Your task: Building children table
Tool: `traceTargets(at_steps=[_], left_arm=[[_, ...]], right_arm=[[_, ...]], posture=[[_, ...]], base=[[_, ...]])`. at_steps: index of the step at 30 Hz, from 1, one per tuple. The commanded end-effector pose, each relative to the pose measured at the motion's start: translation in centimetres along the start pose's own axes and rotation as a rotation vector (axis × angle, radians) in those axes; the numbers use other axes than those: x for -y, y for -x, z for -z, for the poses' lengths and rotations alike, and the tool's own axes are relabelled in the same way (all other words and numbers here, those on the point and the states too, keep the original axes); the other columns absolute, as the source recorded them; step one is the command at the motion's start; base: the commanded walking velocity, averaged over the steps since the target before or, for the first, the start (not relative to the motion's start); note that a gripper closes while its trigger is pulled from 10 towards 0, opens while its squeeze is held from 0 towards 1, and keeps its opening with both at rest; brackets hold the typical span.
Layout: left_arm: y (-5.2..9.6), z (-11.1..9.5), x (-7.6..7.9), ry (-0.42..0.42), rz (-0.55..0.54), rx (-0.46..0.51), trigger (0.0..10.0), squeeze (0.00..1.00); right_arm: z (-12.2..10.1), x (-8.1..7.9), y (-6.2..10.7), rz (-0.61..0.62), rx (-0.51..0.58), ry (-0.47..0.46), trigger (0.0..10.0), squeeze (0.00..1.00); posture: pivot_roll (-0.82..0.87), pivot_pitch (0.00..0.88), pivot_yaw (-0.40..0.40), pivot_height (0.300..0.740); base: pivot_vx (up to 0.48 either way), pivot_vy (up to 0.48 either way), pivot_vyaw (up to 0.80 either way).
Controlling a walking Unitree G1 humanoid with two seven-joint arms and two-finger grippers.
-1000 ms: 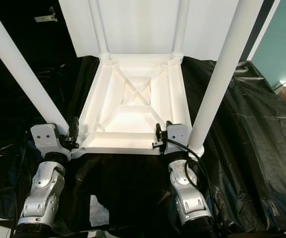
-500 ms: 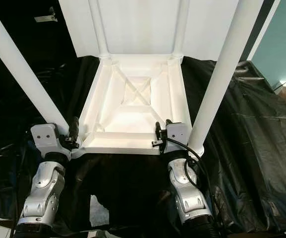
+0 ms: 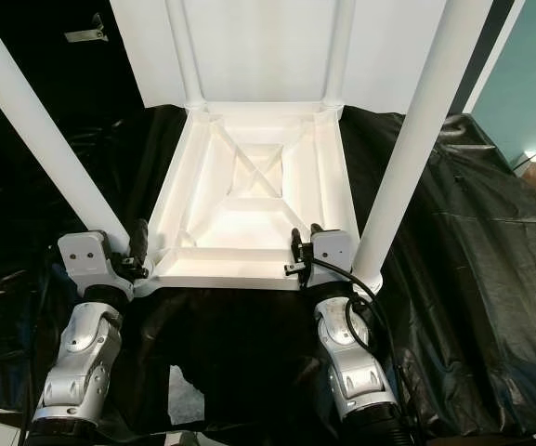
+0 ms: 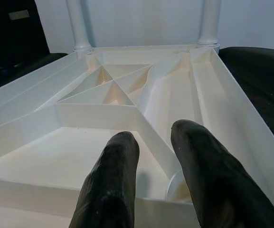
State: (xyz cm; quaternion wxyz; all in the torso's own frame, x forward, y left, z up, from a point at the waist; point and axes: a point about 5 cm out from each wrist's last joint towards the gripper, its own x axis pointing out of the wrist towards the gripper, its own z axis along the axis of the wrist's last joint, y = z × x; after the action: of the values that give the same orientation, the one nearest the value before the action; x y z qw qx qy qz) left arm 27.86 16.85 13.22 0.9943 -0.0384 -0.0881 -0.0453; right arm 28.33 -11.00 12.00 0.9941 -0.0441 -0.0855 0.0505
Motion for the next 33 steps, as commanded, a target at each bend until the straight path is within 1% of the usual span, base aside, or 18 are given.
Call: traceTargets(at_steps=[1,4,6,7,10,11,12,13,14,15,19,22,25,33], left_arm=[[0.0,0.6,0.8,-0.006,0.054,-0.039,10.0,0.0],[-0.2,0.3,1.1,-0.038,0.072,-0.023,10.0,0.0],[-0.2,0.3,1.2,-0.024,0.075,-0.03,10.0,0.0],[-0.3,0.6,1.1,0.049,0.047,-0.062,10.0,0.0],[-0.3,0.6,1.1,0.049,0.047,-0.062,10.0,0.0],[-0.6,1.0,0.9,0.168,0.005,-0.108,10.0,0.0],[-0.6,1.0,0.9,0.168,0.005,-0.108,10.0,0.0],[-0.8,1.0,0.8,0.21,-0.007,-0.12,10.0,0.0],[-0.8,1.0,0.8,0.21,-0.007,-0.12,10.0,0.0],[-0.8,1.1,0.8,0.24,-0.017,-0.127,10.0,0.0],[-0.9,1.3,0.9,0.305,-0.036,-0.149,10.0,0.0],[-0.9,1.4,0.9,0.314,-0.038,-0.153,10.0,0.0],[-0.8,1.4,0.9,0.341,-0.046,-0.165,10.0,0.0],[-0.8,1.3,1.1,0.345,-0.041,-0.173,10.0,0.0]], right_arm=[[0.5,-0.1,0.1,0.001,-0.022,-0.006,10.0,0.0],[0.5,-0.2,0.2,-0.002,-0.024,-0.006,10.0,0.0],[0.5,-0.2,0.2,-0.004,-0.024,-0.006,10.0,0.0],[0.5,-0.2,0.2,-0.004,-0.025,-0.005,10.0,0.0],[0.5,-0.2,0.2,-0.004,-0.025,-0.005,10.0,0.0],[0.5,-0.2,0.2,-0.005,-0.026,-0.004,10.0,0.0],[0.5,-0.2,0.2,-0.005,-0.026,-0.004,10.0,0.0],[0.5,-0.2,0.2,-0.005,-0.026,-0.003,10.0,0.0],[0.5,-0.2,0.2,-0.005,-0.026,-0.003,10.0,0.0],[0.5,-0.2,0.1,-0.005,-0.026,-0.002,10.0,0.0],[0.5,-0.2,0.2,-0.007,-0.026,0.0,10.0,0.0],[0.5,-0.2,0.1,-0.008,-0.026,0.0,10.0,0.0],[0.5,-0.3,0.1,-0.013,-0.025,0.003,10.0,0.0],[0.5,-0.3,0.1,-0.019,-0.023,0.008,10.0,0.0]], posture=[[0.02,0.019,0.016,0.74],[0.02,0.019,0.015,0.74],[0.02,0.019,0.015,0.74],[0.02,0.019,0.016,0.74],[0.02,0.019,0.016,0.74],[0.02,0.018,0.015,0.74],[0.02,0.018,0.015,0.74],[0.02,0.018,0.015,0.74],[0.02,0.018,0.015,0.74],[0.02,0.018,0.015,0.74],[0.01,0.014,0.018,0.74],[0.01,0.014,0.018,0.74],[0.01,0.013,0.018,0.74],[0.02,0.012,0.015,0.74]], base=[[0.0,0.0,0.0],[0.0,0.0,0.0],[0.0,0.0,0.0],[0.0,0.0,0.0],[0.0,0.0,0.0],[0.0,0.0,0.0],[0.0,0.0,0.0],[0.0,0.0,0.0],[0.0,0.0,0.0],[0.0,0.0,0.0],[0.0,0.0,0.0],[0.0,0.0,0.0],[0.0,0.0,0.0],[0.0,0.0,0.0]])
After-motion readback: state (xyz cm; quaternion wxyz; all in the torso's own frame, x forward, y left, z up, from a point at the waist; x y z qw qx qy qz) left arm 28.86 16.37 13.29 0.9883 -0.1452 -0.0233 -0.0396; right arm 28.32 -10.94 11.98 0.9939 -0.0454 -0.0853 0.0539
